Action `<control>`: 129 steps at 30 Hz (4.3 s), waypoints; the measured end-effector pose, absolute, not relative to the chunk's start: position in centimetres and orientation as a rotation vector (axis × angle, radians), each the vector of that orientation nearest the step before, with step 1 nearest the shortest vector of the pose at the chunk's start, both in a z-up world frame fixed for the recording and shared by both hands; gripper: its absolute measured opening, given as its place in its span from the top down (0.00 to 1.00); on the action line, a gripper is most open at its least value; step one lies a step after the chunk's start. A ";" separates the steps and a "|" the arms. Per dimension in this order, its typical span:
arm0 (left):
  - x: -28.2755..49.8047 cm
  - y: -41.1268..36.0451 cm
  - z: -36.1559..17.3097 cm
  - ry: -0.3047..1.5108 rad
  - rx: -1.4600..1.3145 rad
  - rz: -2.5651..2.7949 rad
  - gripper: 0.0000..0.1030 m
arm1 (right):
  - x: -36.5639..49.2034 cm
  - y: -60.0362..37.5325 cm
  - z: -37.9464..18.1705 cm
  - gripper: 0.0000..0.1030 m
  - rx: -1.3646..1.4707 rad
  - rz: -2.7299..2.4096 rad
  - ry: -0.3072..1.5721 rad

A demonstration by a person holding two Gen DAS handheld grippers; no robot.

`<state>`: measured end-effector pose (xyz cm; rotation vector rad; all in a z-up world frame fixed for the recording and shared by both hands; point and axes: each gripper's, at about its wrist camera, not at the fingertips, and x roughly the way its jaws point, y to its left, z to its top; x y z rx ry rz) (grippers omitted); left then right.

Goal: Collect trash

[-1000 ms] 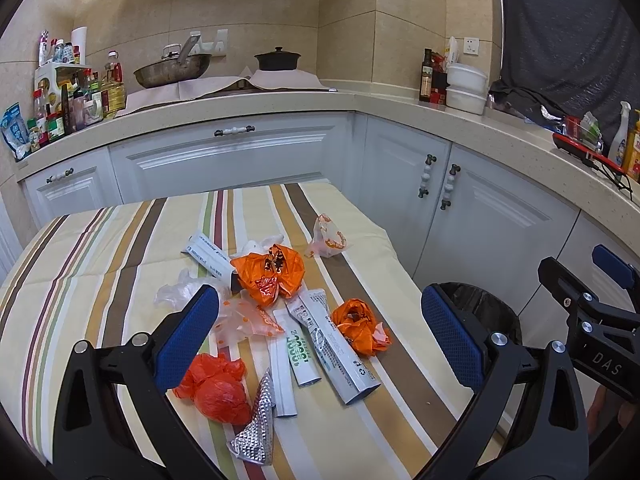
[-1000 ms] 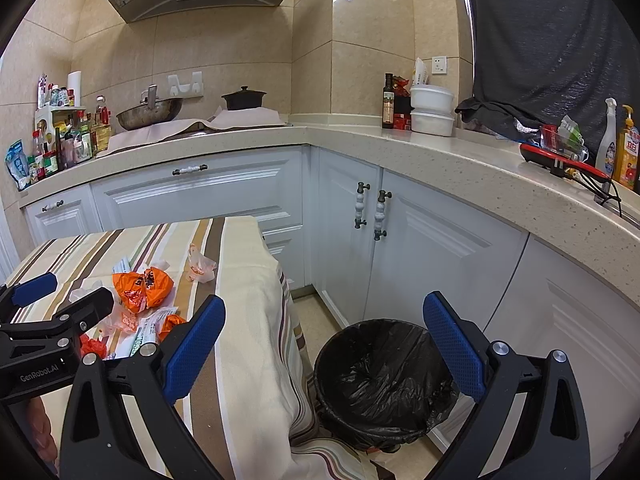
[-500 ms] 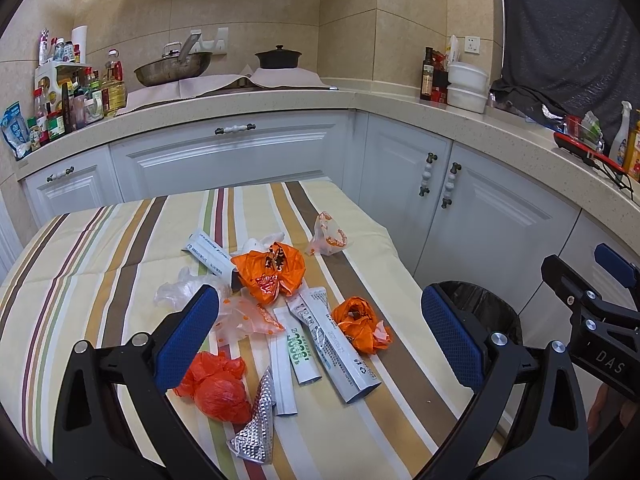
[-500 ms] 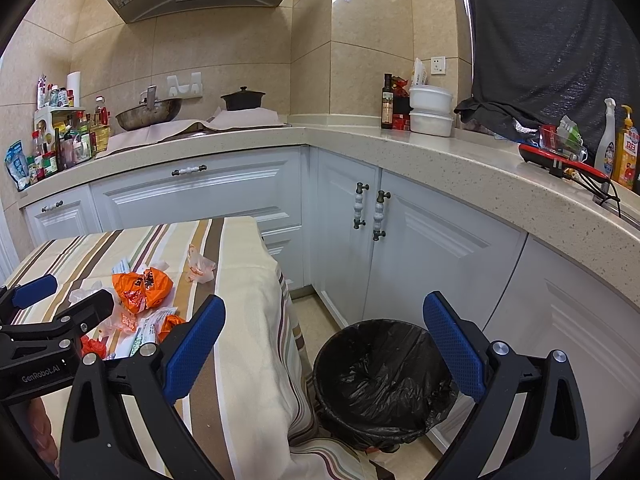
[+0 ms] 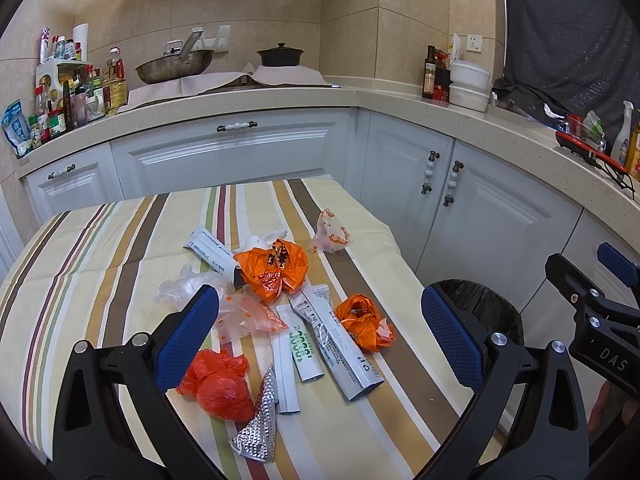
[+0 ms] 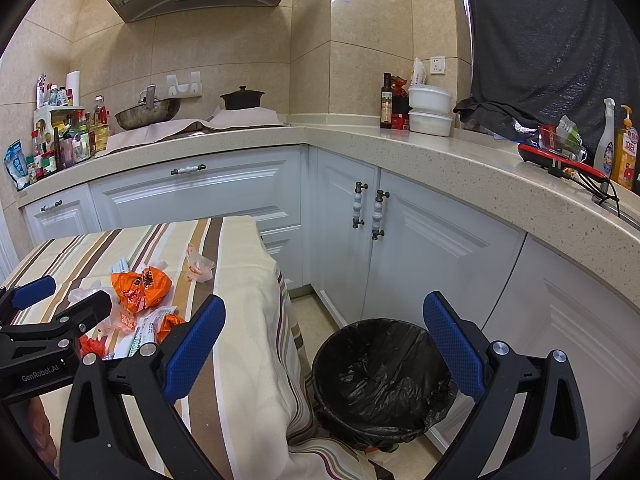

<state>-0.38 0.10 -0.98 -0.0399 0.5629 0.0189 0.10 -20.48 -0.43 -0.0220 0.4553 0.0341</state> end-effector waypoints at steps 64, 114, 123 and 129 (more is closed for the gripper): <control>-4.4 11.4 -4.5 0.670 -0.055 0.245 0.04 | 1.7 -13.2 -6.6 0.06 -0.014 0.375 0.599; -2.8 9.5 -7.2 0.733 -0.116 0.137 0.05 | 2.0 -9.4 -10.2 0.78 -0.079 0.543 0.672; -2.1 8.7 -8.0 0.736 -0.083 0.116 0.28 | 2.0 -9.5 -10.1 0.79 -0.078 0.547 0.667; -2.4 8.7 -8.1 0.731 -0.103 0.050 0.55 | 1.8 -9.6 -9.9 0.81 -0.076 0.550 0.655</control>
